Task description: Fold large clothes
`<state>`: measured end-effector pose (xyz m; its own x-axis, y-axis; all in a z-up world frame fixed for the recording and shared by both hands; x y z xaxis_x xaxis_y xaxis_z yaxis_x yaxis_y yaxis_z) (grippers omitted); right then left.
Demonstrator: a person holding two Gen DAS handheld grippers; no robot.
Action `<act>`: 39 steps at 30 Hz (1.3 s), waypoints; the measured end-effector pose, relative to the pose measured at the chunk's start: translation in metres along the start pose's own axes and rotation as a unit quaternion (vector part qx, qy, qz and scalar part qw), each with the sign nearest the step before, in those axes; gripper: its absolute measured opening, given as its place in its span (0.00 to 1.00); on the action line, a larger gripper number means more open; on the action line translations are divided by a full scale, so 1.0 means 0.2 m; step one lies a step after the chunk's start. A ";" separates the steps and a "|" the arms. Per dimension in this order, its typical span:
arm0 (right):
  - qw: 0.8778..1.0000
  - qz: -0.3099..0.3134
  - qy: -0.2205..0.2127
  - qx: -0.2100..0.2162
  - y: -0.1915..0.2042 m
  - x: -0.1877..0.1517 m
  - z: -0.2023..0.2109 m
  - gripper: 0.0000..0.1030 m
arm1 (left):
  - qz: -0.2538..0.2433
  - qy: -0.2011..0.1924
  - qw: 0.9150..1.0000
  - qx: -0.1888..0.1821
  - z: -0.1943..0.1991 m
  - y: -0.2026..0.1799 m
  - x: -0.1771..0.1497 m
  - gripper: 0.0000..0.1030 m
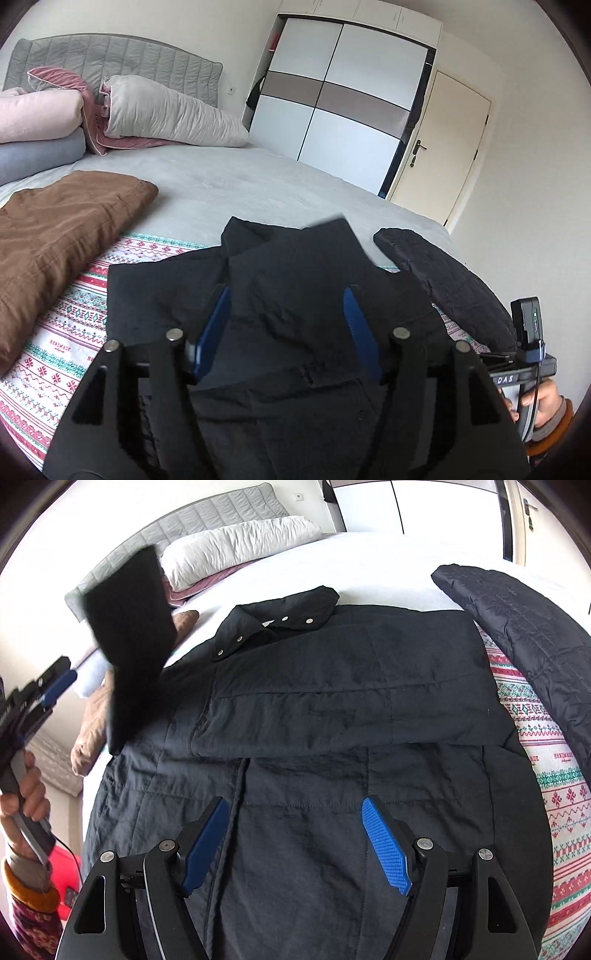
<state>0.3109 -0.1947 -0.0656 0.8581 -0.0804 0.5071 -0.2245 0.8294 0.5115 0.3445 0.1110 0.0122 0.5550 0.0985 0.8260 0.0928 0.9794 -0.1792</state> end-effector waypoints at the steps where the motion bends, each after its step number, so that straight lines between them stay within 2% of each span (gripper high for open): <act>1: 1.000 -0.009 -0.002 0.009 -0.01 0.03 0.00 0.74 | 0.007 0.008 1.000 0.011 -0.01 0.05 -0.01 0.63; 4: 0.999 -0.032 -0.012 0.039 -0.03 0.12 -0.05 0.74 | 0.027 0.041 0.997 0.063 -0.09 0.22 -0.03 0.63; 7: 0.995 -0.064 -0.016 0.071 -0.06 0.22 -0.17 0.74 | 0.061 0.069 0.991 0.093 -0.16 0.38 -0.10 0.63; 9: 0.991 -0.092 -0.014 0.095 -0.09 0.27 -0.28 0.74 | 0.074 0.079 0.989 0.102 -0.19 0.45 -0.15 0.55; 12: 0.983 -0.137 -0.012 0.122 -0.13 0.32 -0.45 0.72 | 0.067 0.090 0.987 0.114 -0.26 0.48 -0.20 0.48; 13: 0.980 -0.151 -0.014 0.128 -0.14 0.33 -0.49 0.66 | 0.062 0.094 0.987 0.118 -0.29 0.49 -0.21 0.47; 15: 0.974 -0.171 -0.011 0.145 -0.12 0.35 -0.57 0.38 | 0.051 0.098 0.986 0.122 -0.33 0.46 -0.23 0.43; 16: 0.975 -0.168 -0.006 0.144 -0.10 0.35 -0.59 0.19 | 0.046 0.098 0.986 0.124 -0.34 0.45 -0.23 0.43; 19: 0.983 -0.114 -0.027 0.140 0.02 0.34 -0.51 0.14 | 0.029 0.095 0.988 0.122 -0.37 0.38 -0.23 0.43; 22: 0.989 -0.079 -0.035 0.124 0.08 0.29 -0.40 0.13 | 0.006 0.103 0.988 0.119 -0.42 0.33 -0.26 0.43; 24: 0.991 -0.070 -0.030 0.106 0.07 0.26 -0.38 0.13 | -0.006 0.123 0.985 0.120 -0.47 0.31 -0.31 0.43; 27: 0.994 -0.073 -0.016 0.082 -0.01 0.23 -0.44 0.14 | -0.019 0.154 0.980 0.127 -0.56 0.29 -0.42 0.43; 31: 0.994 -0.080 0.001 0.073 -0.10 0.20 -0.52 0.16 | -0.037 0.163 0.977 0.133 -0.60 0.29 -0.49 0.43; 33: 0.994 -0.075 -0.007 0.077 -0.09 0.19 -0.50 0.20 | -0.033 0.164 0.977 0.130 -0.59 0.29 -0.48 0.43; 35: 0.995 -0.075 -0.007 0.070 -0.09 0.18 -0.46 0.28 | -0.030 0.167 0.977 0.129 -0.54 0.29 -0.47 0.44; 36: 0.995 -0.070 -0.005 0.065 -0.08 0.17 -0.43 0.30 | -0.028 0.168 0.977 0.127 -0.51 0.29 -0.46 0.50; 37: 0.997 -0.061 -0.004 0.057 -0.06 0.17 -0.40 0.37 | -0.025 0.168 0.977 0.126 -0.47 0.28 -0.46 0.54; 38: 0.998 -0.050 -0.004 0.046 -0.05 0.17 -0.36 0.46 | -0.021 0.167 0.977 0.127 -0.43 0.28 -0.46 0.64; 39: 0.998 -0.040 -0.007 0.038 -0.04 0.17 -0.31 0.49 | -0.018 0.166 0.978 0.127 -0.39 0.27 -0.46 0.72</act>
<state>0.3711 -0.1686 -0.0953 0.8685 -0.1530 0.4715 -0.1898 0.7760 0.6015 0.3625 0.1421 -0.1146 0.7965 0.0415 0.6032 -0.0675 0.9975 0.0206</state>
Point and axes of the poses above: each gripper's, at about its wrist camera, not at the fingertips, and z roughly against the way its jaws point, y to its left, x to its top, the point moved 6 cm from there along -z, roughly the way its jaws point, and after that the axes turned 15 degrees about x, right-handed, at the moved point
